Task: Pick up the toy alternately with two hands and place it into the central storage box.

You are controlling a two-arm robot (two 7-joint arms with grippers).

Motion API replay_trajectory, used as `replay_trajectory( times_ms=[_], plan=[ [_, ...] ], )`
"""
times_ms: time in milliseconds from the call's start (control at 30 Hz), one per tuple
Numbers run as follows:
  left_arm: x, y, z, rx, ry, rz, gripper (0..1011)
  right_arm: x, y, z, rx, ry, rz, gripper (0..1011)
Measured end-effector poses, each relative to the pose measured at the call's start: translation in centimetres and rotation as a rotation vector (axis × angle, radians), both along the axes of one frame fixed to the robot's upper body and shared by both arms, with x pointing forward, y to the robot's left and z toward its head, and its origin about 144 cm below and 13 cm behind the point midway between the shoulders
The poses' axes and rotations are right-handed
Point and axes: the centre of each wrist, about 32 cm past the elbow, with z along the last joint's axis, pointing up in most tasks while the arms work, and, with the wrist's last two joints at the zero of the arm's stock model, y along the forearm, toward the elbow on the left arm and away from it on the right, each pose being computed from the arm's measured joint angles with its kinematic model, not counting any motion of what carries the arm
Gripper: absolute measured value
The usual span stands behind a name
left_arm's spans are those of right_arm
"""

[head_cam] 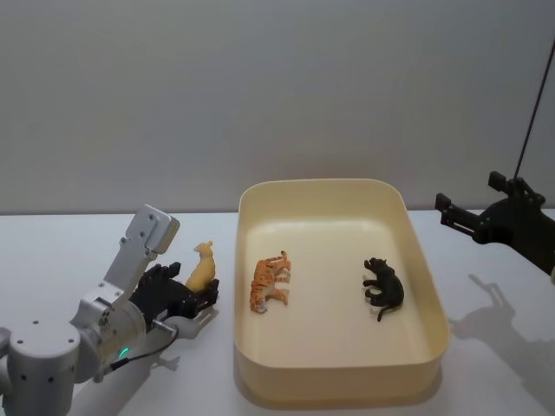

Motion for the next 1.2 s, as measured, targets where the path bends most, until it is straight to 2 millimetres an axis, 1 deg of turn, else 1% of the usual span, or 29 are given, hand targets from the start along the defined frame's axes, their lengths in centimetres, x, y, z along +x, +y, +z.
replay_trajectory(
  times_ms=[33, 67, 167, 233, 333, 433, 467, 733, 833, 1100, 1167, 1200],
  plan=[
    [0.1, 0.0, 0.0, 0.0, 0.0, 0.0, 765, 0.0, 0.0, 0.0, 0.0, 0.0, 0.0, 1001],
    [0.1, 0.0, 0.0, -0.001, 0.001, 0.0, 746, 0.0, 0.0, 0.0, 0.0, 0.0, 0.0, 1001],
    [0.3, 0.0, -0.1, -0.002, 0.002, 0.001, 630, 0.0, 0.0, 0.0, 0.0, 0.0, 0.0, 1001],
    [0.3, 0.0, -0.1, -0.003, 0.003, 0.001, 587, 0.0, 0.0, 0.0, 0.0, 0.0, 0.0, 1001],
    [0.4, 0.0, -0.2, -0.004, 0.004, 0.0, 473, 0.0, 0.0, 0.0, 0.0, 0.0, 0.0, 1001],
    [0.4, 0.0, -0.2, -0.002, 0.003, 0.0, 400, 0.0, 0.0, 0.0, 0.0, 0.0, 0.0, 1001],
    [0.4, 0.0, -0.2, -0.001, 0.003, 0.0, 353, 0.0, 0.0, 0.0, 0.0, 0.0, 0.0, 1001],
    [0.0, 0.1, 0.3, 0.02, -0.013, 0.018, 351, 0.0, 0.0, 0.0, 0.0, 0.0, 0.0, 1001],
    [-0.2, 0.2, 0.9, 0.034, -0.027, 0.03, 351, 0.0, 0.0, 0.0, 0.0, 0.0, 0.0, 1001],
    [-0.4, 0.5, 3.6, 0.078, -0.079, 0.047, 351, 0.0, 0.0, 0.0, 0.0, 0.0, 0.0, 1001],
    [-0.3, 0.5, 4.9, 0.091, -0.106, 0.042, 351, 0.0, 0.0, 0.0, 0.0, 0.0, 0.0, 1001],
    [-0.3, 0.5, 4.9, 0.091, -0.106, 0.042, 351, 0.0, 0.0, 0.0, 0.0, 0.0, 0.0, 1001]
  ],
)
